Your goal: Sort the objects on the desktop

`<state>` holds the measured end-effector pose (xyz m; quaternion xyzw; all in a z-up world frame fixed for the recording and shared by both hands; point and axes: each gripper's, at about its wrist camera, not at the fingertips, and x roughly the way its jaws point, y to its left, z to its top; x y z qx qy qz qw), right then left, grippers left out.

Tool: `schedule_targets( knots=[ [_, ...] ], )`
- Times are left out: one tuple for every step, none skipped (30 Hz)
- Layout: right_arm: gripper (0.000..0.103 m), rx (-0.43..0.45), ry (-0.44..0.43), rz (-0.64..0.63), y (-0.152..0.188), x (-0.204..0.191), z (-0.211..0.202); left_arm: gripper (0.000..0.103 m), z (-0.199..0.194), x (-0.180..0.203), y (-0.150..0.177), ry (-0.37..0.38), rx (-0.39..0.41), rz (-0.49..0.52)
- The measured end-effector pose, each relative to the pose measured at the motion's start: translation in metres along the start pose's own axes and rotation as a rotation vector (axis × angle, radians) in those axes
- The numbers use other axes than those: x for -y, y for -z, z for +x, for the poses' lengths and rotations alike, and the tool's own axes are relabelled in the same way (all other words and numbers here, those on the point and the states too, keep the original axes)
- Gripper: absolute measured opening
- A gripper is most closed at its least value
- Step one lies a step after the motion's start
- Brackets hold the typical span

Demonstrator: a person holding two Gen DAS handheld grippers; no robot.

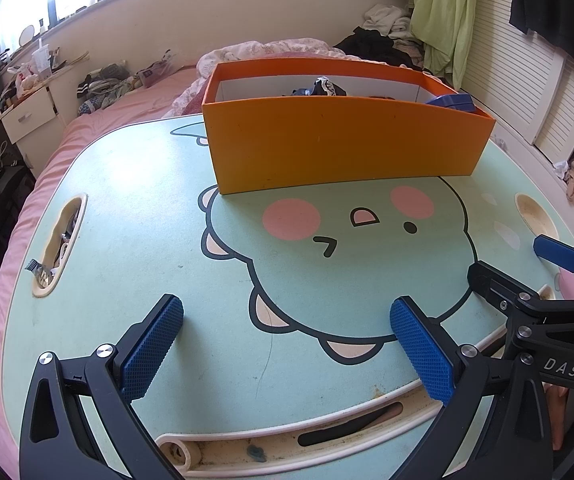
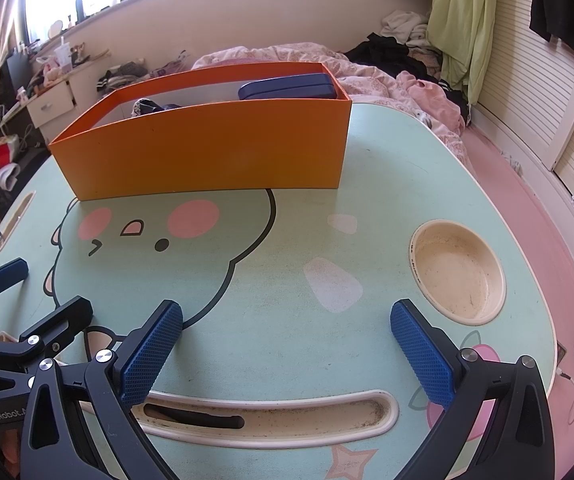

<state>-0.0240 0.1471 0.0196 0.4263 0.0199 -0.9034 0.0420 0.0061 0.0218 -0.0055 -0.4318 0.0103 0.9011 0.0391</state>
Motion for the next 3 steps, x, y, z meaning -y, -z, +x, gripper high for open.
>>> schedule_targets(
  knots=[
    [0.103,0.0,0.0,0.0,-0.0001,-0.0001,0.0001,0.103,0.0004,0.0001,-0.0011,-0.001,0.0,-0.001],
    [0.103,0.0,0.0,0.0,-0.0003,0.0,0.0002,0.103,0.0005,0.0006,-0.0018,-0.001,0.0,-0.001],
    [0.103,0.0,0.0,0.001,-0.0004,0.0,0.0002,0.103,0.0005,0.0005,-0.0017,-0.001,0.0,-0.001]
  ],
)
